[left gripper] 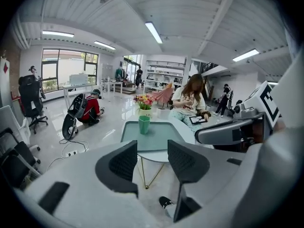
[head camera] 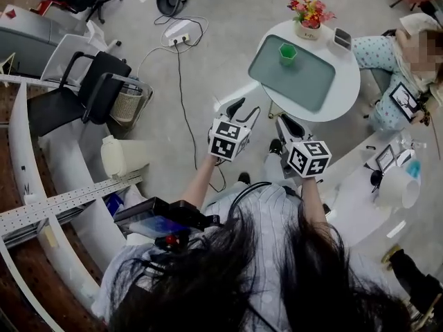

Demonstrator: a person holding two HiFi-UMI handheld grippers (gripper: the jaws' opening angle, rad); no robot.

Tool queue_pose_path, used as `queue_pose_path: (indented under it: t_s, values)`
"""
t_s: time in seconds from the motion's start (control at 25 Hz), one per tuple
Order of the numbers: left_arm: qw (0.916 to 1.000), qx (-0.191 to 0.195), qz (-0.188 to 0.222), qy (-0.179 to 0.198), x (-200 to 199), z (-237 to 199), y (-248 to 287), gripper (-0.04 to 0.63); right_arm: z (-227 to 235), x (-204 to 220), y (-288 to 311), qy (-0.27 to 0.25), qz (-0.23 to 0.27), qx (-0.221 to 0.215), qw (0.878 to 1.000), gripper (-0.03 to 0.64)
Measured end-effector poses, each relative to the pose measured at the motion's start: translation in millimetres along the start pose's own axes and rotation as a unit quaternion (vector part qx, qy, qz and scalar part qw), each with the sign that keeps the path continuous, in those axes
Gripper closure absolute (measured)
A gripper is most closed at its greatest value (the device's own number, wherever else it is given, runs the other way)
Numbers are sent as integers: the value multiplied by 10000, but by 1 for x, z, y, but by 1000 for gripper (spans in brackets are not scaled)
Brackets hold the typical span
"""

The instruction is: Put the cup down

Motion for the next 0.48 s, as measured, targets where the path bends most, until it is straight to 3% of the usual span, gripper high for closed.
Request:
queue_pose_path:
  t_s: [0.48]
  values:
    - [9993, 1, 382, -21, 35, 14, -74, 426, -69, 39, -19, -348, 93, -116, 9993, 545]
Point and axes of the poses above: the fingertips, and each gripper's own axes: y forward along the fingers, z to its right, x out of its underside, the point moved 5 cm from there along -y, backward along the fingers, and after that the axes turned 1 degree about y, right-handed, at the moved point
